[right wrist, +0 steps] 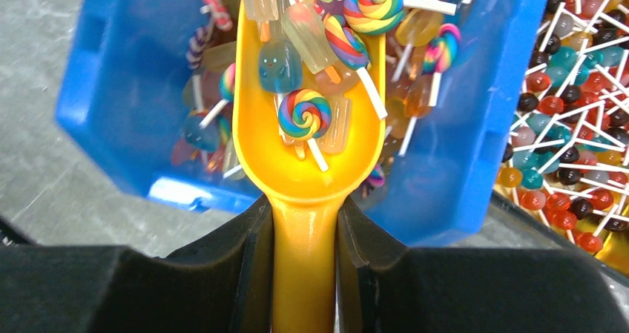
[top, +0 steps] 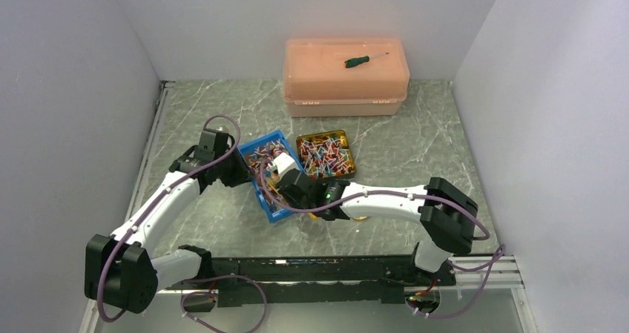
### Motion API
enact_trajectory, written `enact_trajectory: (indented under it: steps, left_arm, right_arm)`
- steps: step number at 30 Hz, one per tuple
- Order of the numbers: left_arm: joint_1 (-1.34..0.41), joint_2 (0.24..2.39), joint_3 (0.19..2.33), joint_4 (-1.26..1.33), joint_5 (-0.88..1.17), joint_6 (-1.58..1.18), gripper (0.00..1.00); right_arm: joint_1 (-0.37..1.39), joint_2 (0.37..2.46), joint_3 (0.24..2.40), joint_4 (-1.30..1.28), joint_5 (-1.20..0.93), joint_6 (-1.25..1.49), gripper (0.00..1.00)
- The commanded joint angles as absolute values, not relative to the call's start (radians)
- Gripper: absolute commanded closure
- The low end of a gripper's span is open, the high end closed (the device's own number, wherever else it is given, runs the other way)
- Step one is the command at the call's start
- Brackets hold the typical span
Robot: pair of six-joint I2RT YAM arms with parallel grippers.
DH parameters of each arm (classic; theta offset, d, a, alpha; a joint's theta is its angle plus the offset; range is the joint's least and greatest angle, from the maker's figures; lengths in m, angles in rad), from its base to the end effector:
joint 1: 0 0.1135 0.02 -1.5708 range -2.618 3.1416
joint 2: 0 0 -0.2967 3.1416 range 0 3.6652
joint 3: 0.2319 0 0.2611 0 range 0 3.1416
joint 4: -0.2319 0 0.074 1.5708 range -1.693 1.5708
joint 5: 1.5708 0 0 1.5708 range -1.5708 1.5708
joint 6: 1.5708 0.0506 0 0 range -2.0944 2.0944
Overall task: Pack the candies
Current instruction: Scoop the fake candies from the storage box, then place the fake candies in the packing bottle.
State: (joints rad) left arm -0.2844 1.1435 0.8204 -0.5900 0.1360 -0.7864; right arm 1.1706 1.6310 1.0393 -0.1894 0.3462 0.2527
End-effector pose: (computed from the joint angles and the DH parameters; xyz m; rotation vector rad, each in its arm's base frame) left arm 0.2217 -0.0719 0.2615 -0.5823 2.5125 -0.5999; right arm 0.1594 0.3328 0.2321 -0.8725 2.1456 0.3228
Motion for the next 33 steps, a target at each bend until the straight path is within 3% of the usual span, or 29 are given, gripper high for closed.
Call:
enact_trajectory:
  steps: [1, 9, 19, 33]
  left_arm:
    - [-0.285, 1.124, 0.873, -0.602, 0.135, -0.759, 0.66]
    - [-0.264, 1.095, 0.907, -0.628, 0.118, -0.725, 0.51]
    - [-0.248, 1.089, 0.966, -0.653, 0.175, -0.684, 0.40]
    - [-0.237, 1.095, 1.058, -0.707, 0.282, -0.530, 0.34]
  right_arm:
    - [1.197, 1.541, 1.029, -0.177, 0.355, 0.249, 1.00]
    - [1.220, 1.465, 0.988, -0.192, 0.363, 0.249, 1.00]
    - [1.249, 1.364, 0.939, -0.218, 0.381, 0.246, 1.00]
    - [1.301, 1.165, 0.863, -0.333, 0.380, 0.266, 1.00]
